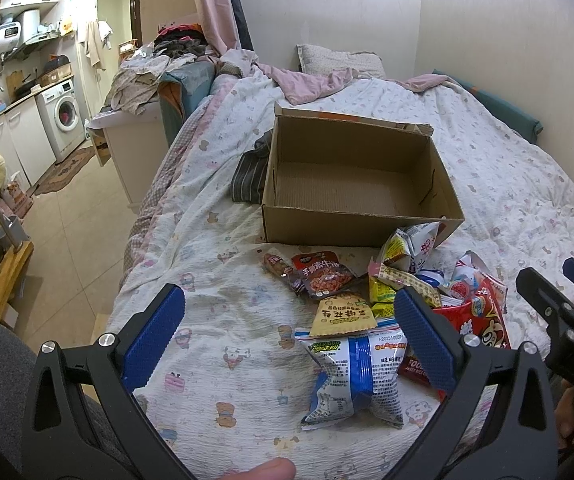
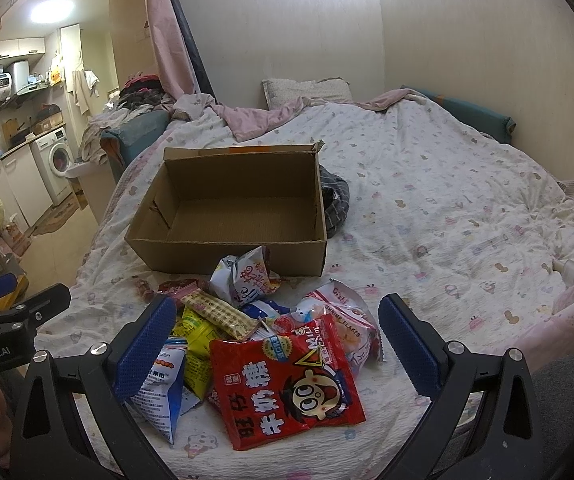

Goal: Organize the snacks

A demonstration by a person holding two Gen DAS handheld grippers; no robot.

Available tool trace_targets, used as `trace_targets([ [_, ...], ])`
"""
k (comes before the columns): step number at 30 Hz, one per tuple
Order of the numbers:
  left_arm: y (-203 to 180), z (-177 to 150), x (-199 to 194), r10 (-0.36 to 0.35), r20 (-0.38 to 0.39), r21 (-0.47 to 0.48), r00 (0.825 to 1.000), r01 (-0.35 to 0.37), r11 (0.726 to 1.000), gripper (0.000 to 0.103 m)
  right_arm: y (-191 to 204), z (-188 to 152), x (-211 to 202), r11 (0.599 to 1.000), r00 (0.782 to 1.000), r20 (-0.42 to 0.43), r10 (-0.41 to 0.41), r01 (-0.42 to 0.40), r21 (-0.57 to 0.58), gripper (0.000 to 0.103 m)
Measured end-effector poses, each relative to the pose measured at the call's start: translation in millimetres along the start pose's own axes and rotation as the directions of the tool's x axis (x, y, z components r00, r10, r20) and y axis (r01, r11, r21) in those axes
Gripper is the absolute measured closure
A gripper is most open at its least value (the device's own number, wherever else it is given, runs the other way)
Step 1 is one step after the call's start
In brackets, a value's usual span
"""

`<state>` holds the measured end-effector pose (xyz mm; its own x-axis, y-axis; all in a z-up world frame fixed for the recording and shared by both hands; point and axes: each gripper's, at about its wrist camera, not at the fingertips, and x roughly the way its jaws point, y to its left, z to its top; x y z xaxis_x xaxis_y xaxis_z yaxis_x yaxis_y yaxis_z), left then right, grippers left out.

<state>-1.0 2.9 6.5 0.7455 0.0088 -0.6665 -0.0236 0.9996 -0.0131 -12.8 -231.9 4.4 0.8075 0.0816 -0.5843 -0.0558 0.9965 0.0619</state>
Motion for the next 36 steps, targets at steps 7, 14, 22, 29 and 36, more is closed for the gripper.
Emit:
trace_targets([
  [7,-1,1,-3,-0.005,-0.001,0.005,1.000,0.005,1.000,0.000,2,-1,1,1.000,1.000,-0.004,0.003,-0.003,-0.009,0.000],
  [14,-2,0,0,-0.005,-0.005,-0.002,1.000,0.005,1.000,0.000,1,-2,1,1.000,1.000,-0.007,0.004,-0.004,-0.010,0.000],
  [22,-2,-1,0,-0.003,-0.004,-0.002,1.000,0.003,1.000,0.000,-5,-1,-2,0.999,1.000,0.006,0.014,-0.015,0.030,0.000],
  [29,6,0,8,0.000,-0.037,-0.042,0.999,-0.002,0.999,0.000,-33,-1,25,0.986,0.978,-0.201,0.057,-0.025,0.163,0.000],
  [36,14,1,11,0.001,-0.059,-0.072,0.998,-0.005,0.997,0.000,-17,-44,97,0.984,0.819,-0.554,0.151,-0.073,0.160,0.000],
])
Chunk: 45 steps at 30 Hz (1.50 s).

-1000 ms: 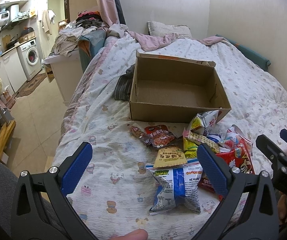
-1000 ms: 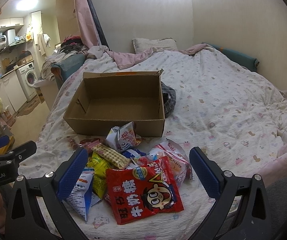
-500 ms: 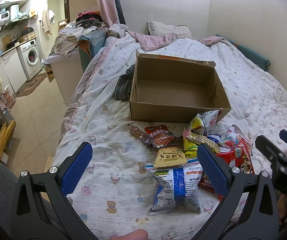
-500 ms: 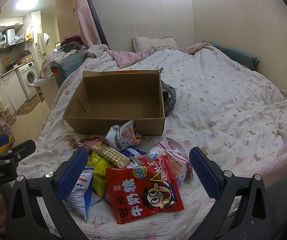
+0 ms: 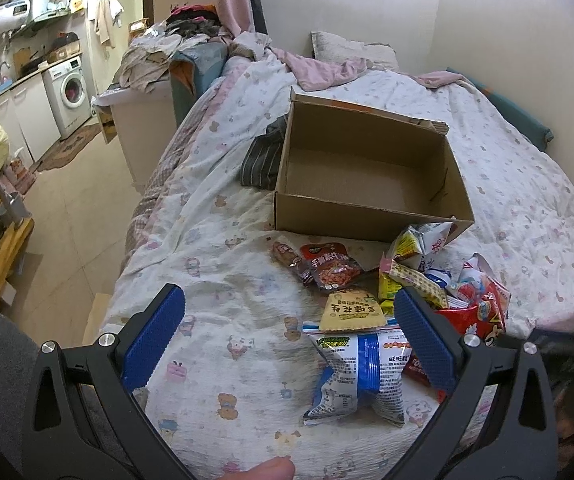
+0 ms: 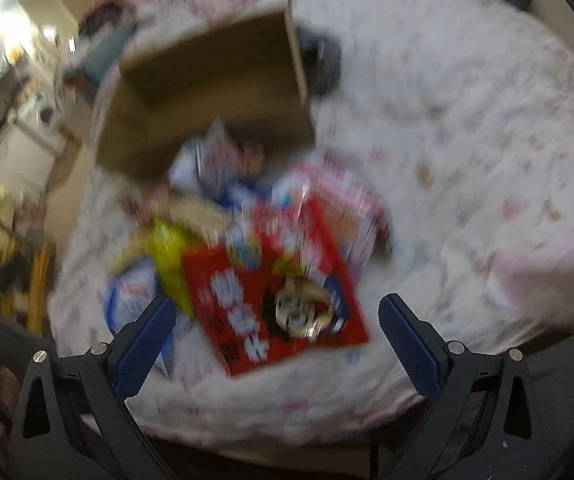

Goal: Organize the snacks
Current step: 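Grasp the red cartoon candy bag with the right gripper while the left gripper approaches the blue-and-white bag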

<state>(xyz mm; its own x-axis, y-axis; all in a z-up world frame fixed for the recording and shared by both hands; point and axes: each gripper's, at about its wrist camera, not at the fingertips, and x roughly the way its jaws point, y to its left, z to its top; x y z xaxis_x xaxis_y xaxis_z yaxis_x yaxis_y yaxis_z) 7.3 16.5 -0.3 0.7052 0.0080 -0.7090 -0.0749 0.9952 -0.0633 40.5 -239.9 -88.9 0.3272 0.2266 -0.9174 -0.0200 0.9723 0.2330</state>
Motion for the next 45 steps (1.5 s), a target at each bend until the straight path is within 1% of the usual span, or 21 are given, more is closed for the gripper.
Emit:
trace_targets([
  [2,1,0,0,-0.002,-0.005,-0.005,1.000,0.002,1.000,0.000,5,0,20,0.999,0.997,-0.071,-0.009,0.006,-0.043,0.000],
  [5,4,0,1,0.000,-0.015,-0.011,1.000,0.000,1.000,0.000,17,0,32,0.997,0.995,-0.092,-0.036,0.030,-0.076,0.000],
  [10,9,-1,4,-0.002,-0.036,-0.035,0.999,0.001,0.999,0.000,49,7,55,0.974,0.986,-0.094,-0.135,0.115,-0.195,0.000],
  [13,11,0,5,-0.002,-0.049,-0.048,0.999,0.000,0.999,0.000,55,19,72,0.966,0.979,-0.118,-0.165,0.136,-0.221,0.000],
  [17,15,-1,8,-0.003,-0.065,-0.063,0.998,-0.001,0.998,0.000,68,24,79,0.949,0.980,-0.078,-0.183,0.156,-0.273,0.000],
  [18,15,-1,8,-0.003,-0.068,-0.065,0.998,-0.002,0.998,0.000,71,23,76,0.948,0.983,-0.058,-0.174,0.151,-0.280,0.004],
  [19,16,-1,9,-0.003,-0.071,-0.069,0.997,-0.002,0.998,0.000,74,20,76,0.947,0.984,-0.045,-0.174,0.154,-0.283,0.020],
  [20,16,-1,9,-0.003,-0.073,-0.072,0.997,-0.002,0.997,0.000,75,18,73,0.946,0.984,-0.045,-0.173,0.153,-0.286,0.028],
  [22,18,-1,9,0.000,-0.076,-0.079,0.997,-0.006,0.997,0.000,74,17,65,0.959,0.991,-0.051,-0.124,0.107,-0.263,0.055],
  [26,17,-1,11,0.004,-0.083,-0.082,0.996,-0.011,0.997,0.000,57,17,35,0.983,0.999,-0.033,-0.017,0.011,-0.181,0.077],
  [29,15,-1,10,0.009,-0.080,-0.076,0.997,-0.015,0.997,0.000,44,21,16,0.987,0.995,-0.024,0.099,-0.101,-0.126,0.103],
  [30,15,-1,10,0.011,-0.078,-0.073,0.997,-0.016,0.997,0.000,40,23,10,0.985,0.992,-0.016,0.128,-0.129,-0.118,0.103],
  [33,13,0,10,0.019,-0.073,-0.063,0.997,-0.024,0.998,0.000,34,27,-8,0.975,0.983,0.023,0.182,-0.177,-0.133,0.103],
  [37,13,-1,11,0.035,-0.071,-0.052,0.997,-0.039,0.998,0.000,23,31,-21,0.983,0.984,0.074,0.160,-0.152,-0.103,0.103],
  [38,13,-1,11,0.038,-0.070,-0.050,0.997,-0.041,0.998,0.000,17,34,-16,0.987,0.987,0.064,0.149,-0.144,-0.072,0.102],
  [39,13,-1,12,0.041,-0.070,-0.048,0.997,-0.044,0.998,0.000,12,37,-8,0.987,0.988,0.022,0.154,-0.153,-0.042,0.096],
  [41,13,-1,12,0.044,-0.071,-0.045,0.996,-0.047,0.998,0.000,10,41,11,0.988,0.988,-0.038,0.152,-0.153,-0.021,0.090],
  [42,13,-1,12,0.042,-0.072,-0.045,0.997,-0.046,0.998,0.000,11,40,19,0.989,0.988,-0.054,0.144,-0.145,-0.028,0.071],
  [43,13,-2,12,0.042,-0.071,-0.046,0.997,-0.045,0.998,0.000,11,39,26,0.990,0.988,-0.071,0.137,-0.140,-0.031,0.030],
  [44,13,-2,12,0.042,-0.072,-0.045,0.997,-0.045,0.998,0.000,14,38,34,0.989,0.986,-0.088,0.144,-0.147,-0.030,0.013],
  [45,12,-2,12,0.042,-0.071,-0.044,0.997,-0.045,0.998,0.000,17,36,36,0.987,0.984,-0.096,0.151,-0.155,-0.038,0.005],
])
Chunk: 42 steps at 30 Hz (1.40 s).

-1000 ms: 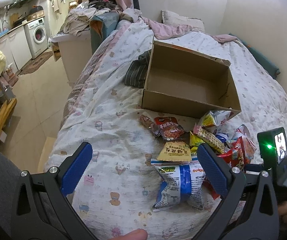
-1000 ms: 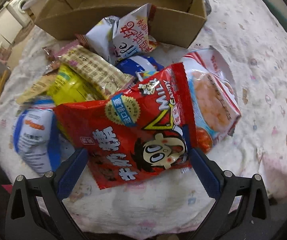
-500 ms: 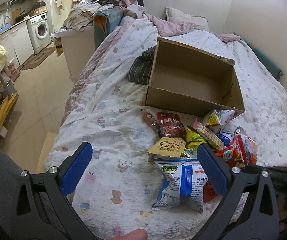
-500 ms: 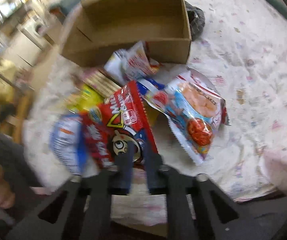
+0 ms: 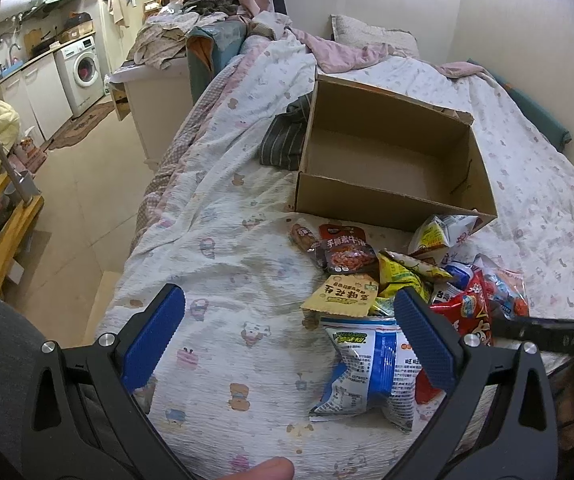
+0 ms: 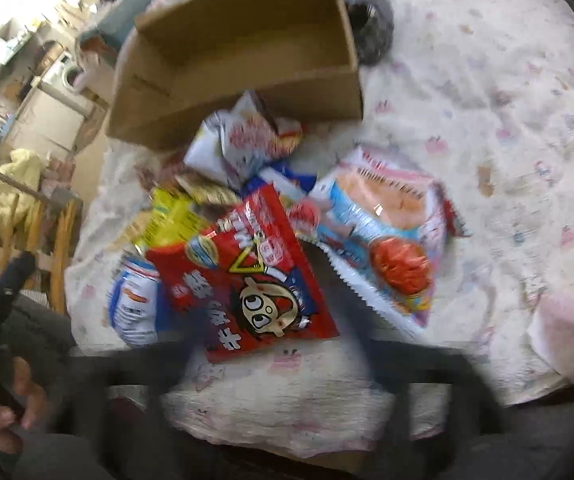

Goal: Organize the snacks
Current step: 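Grasp the red cartoon candy bag with the right gripper while the left gripper approaches the blue-and-white bag, then lift the red bag with the right gripper while the left gripper grasps the blue-and-white bag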

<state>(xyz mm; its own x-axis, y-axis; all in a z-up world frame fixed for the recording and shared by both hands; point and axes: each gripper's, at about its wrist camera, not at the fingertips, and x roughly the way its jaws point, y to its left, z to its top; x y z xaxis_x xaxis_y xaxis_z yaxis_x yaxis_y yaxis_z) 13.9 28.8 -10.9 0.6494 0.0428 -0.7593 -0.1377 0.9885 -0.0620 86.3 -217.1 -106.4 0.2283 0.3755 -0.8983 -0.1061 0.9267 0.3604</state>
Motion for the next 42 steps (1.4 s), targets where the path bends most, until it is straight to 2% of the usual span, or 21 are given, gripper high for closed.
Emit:
trace_targets([
  [1,0,0,0,0.000,0.001,0.001,1.000,0.000,1.000,0.000,4,0,4,1.000,1.000,-0.016,-0.007,0.007,-0.018,0.005],
  [3,0,0,0,0.000,0.002,0.002,1.000,0.000,1.000,0.000,20,-3,12,0.994,0.997,-0.018,-0.078,0.076,-0.081,0.005],
  [7,0,0,1,-0.002,-0.008,-0.004,1.000,0.002,1.000,0.000,53,-16,34,0.970,0.986,-0.060,-0.153,0.138,-0.199,0.000],
  [12,3,1,-2,-0.007,0.000,-0.016,1.000,0.007,1.000,0.000,73,-23,58,0.913,0.949,-0.044,-0.313,0.288,-0.288,0.000],
  [15,3,1,-1,-0.009,-0.003,-0.013,1.000,0.009,1.000,0.000,72,-21,64,0.896,0.933,-0.008,-0.360,0.343,-0.283,0.000],
  [18,4,1,-2,-0.009,-0.001,-0.012,1.000,0.009,1.000,0.000,59,-12,59,0.927,0.952,-0.016,-0.305,0.293,-0.233,0.000],
  [22,5,1,-1,-0.010,-0.001,-0.014,1.000,0.010,1.000,0.000,40,-3,55,0.946,0.970,-0.041,-0.239,0.223,-0.236,0.001],
  [23,5,1,-1,-0.011,-0.003,-0.014,1.000,0.011,1.000,0.000,37,-2,50,0.950,0.974,-0.032,-0.223,0.210,-0.233,0.004],
  [24,5,1,-1,-0.013,-0.003,-0.014,1.000,0.013,1.000,0.000,34,-2,43,0.953,0.978,-0.025,-0.208,0.197,-0.232,0.024],
  [25,5,1,-2,-0.013,-0.002,-0.014,1.000,0.013,1.000,0.000,33,-2,35,0.959,0.983,-0.028,-0.179,0.168,-0.229,0.034],
  [28,4,1,-2,-0.015,0.002,-0.011,1.000,0.015,1.000,0.000,22,-2,9,0.959,0.991,-0.023,-0.133,0.123,-0.257,0.050],
  [32,2,1,0,-0.022,-0.013,-0.008,1.000,0.022,1.000,0.000,17,-13,-32,0.963,0.998,-0.006,-0.057,0.054,-0.264,0.063],
  [35,-1,1,4,-0.022,-0.036,0.004,0.999,0.022,1.000,0.000,6,-11,-73,0.970,0.998,0.055,0.023,-0.009,-0.242,0.073],
  [37,-4,2,8,-0.018,-0.062,0.013,0.998,0.019,1.000,0.000,0,-6,-85,0.974,0.995,0.091,0.041,-0.020,-0.226,0.083],
  [40,-7,2,16,-0.022,-0.108,0.021,0.994,0.025,0.999,0.000,-13,1,-96,0.982,0.991,0.123,0.056,-0.032,-0.187,0.086],
  [42,-9,1,19,-0.026,-0.139,0.027,0.990,0.031,0.999,0.000,-24,3,-108,0.983,0.985,0.137,0.107,-0.084,-0.166,0.086],
])
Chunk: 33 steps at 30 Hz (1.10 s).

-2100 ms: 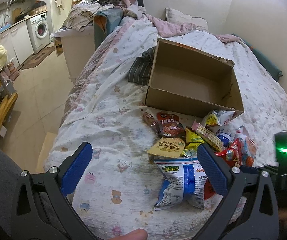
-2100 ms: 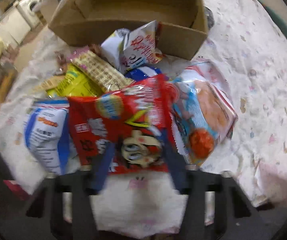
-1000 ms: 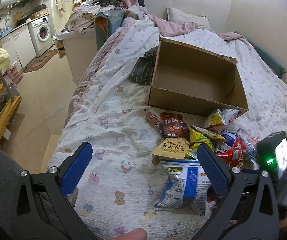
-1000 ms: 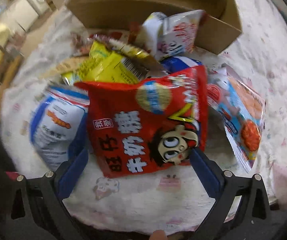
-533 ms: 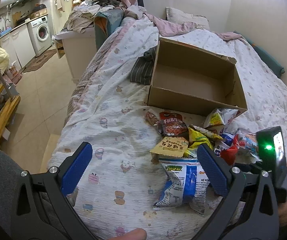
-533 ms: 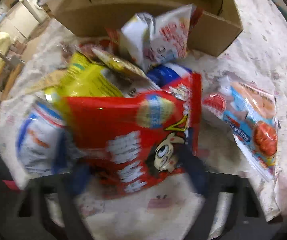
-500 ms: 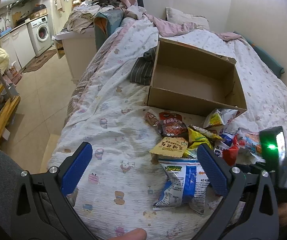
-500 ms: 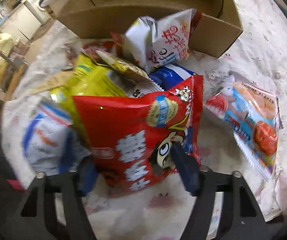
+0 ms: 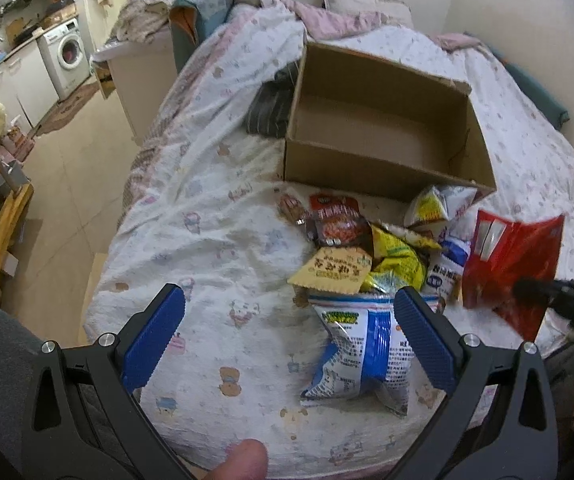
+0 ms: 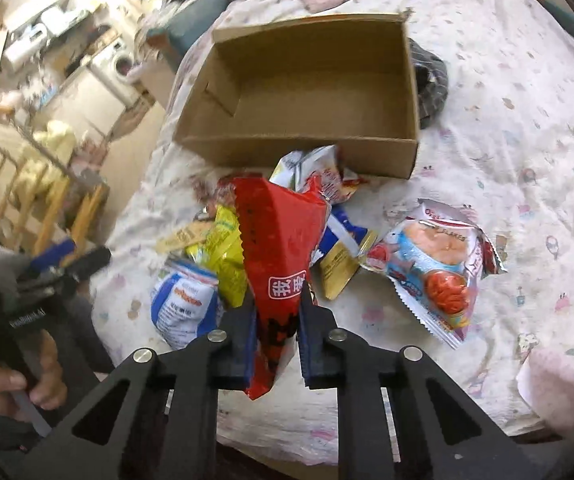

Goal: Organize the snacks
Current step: 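Lift the red bag with the right gripper while the left gripper grasps the blue-and-white bag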

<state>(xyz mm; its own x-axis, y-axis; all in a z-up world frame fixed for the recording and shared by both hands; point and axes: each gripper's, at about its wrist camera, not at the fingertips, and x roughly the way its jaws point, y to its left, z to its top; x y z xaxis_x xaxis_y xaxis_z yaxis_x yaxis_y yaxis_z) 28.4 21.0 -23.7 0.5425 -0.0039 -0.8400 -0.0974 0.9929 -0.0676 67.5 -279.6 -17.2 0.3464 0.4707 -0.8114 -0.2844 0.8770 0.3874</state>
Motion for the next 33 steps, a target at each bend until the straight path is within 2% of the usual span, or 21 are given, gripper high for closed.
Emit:
trace_targets([
  [3,-2,2,5,0.001,-0.037,0.003,0.999,-0.001,1.000,0.000,7,0,-6,1.000,0.997,0.066,0.031,-0.031,0.002,0.086],
  [5,-2,5,8,0.004,-0.060,-0.004,0.998,-0.005,1.000,0.000,2,-2,-8,1.000,0.995,0.101,0.020,-0.021,0.009,0.086],
  [8,-11,3,24,0.002,-0.156,0.014,0.988,0.000,1.000,0.000,-13,-9,-8,0.997,0.991,0.123,0.042,-0.050,0.066,0.086],
  [9,-19,-2,37,-0.031,-0.229,0.029,0.973,0.039,0.999,0.000,-13,-9,-2,0.996,0.992,0.119,0.038,-0.047,0.077,0.086],
  [11,-29,-8,51,-0.088,-0.315,0.027,0.945,0.102,0.994,0.000,-14,-9,-3,0.996,0.990,0.133,0.035,-0.045,0.076,0.086],
  [12,-34,-13,56,-0.111,-0.342,0.019,0.933,0.125,0.992,0.000,-13,-8,-5,0.996,0.989,0.144,0.042,-0.053,0.075,0.086],
  [13,-38,-15,58,-0.113,-0.346,0.022,0.931,0.129,0.991,0.000,-13,-8,-9,0.995,0.987,0.151,0.050,-0.062,0.075,0.086],
  [15,-48,-19,60,-0.107,-0.331,0.052,0.938,0.132,0.990,0.000,-9,-10,-1,0.995,0.986,0.157,0.056,-0.068,0.073,0.086],
  [17,-57,-22,62,-0.081,-0.323,0.095,0.943,0.118,0.988,0.015,-5,-11,1,0.995,0.986,0.155,0.062,-0.073,0.071,0.086],
  [18,-60,-24,64,-0.088,-0.334,0.102,0.938,0.128,0.987,0.040,-3,-11,3,0.995,0.986,0.154,0.065,-0.077,0.070,0.086],
  [19,-60,-24,64,-0.098,-0.350,0.097,0.932,0.140,0.985,0.051,-2,-10,4,0.994,0.986,0.154,0.069,-0.080,0.068,0.086],
  [22,-61,-25,57,-0.091,-0.342,0.114,0.935,0.137,0.984,0.060,-3,-11,3,0.994,0.984,0.159,0.079,-0.091,0.068,0.086],
  [26,-60,-23,36,-0.112,-0.318,0.123,0.941,0.158,0.980,0.061,-1,-10,-1,0.993,0.981,0.169,0.092,-0.104,0.061,0.086],
  [30,-58,-1,-7,-0.105,-0.200,0.152,0.974,0.137,0.979,0.061,9,-2,-10,0.994,0.973,0.206,0.100,-0.109,0.029,0.086],
  [33,-54,24,-25,-0.093,-0.121,0.151,0.988,0.111,0.982,0.061,13,10,-14,0.993,0.969,0.222,0.106,-0.115,0.027,0.086],
])
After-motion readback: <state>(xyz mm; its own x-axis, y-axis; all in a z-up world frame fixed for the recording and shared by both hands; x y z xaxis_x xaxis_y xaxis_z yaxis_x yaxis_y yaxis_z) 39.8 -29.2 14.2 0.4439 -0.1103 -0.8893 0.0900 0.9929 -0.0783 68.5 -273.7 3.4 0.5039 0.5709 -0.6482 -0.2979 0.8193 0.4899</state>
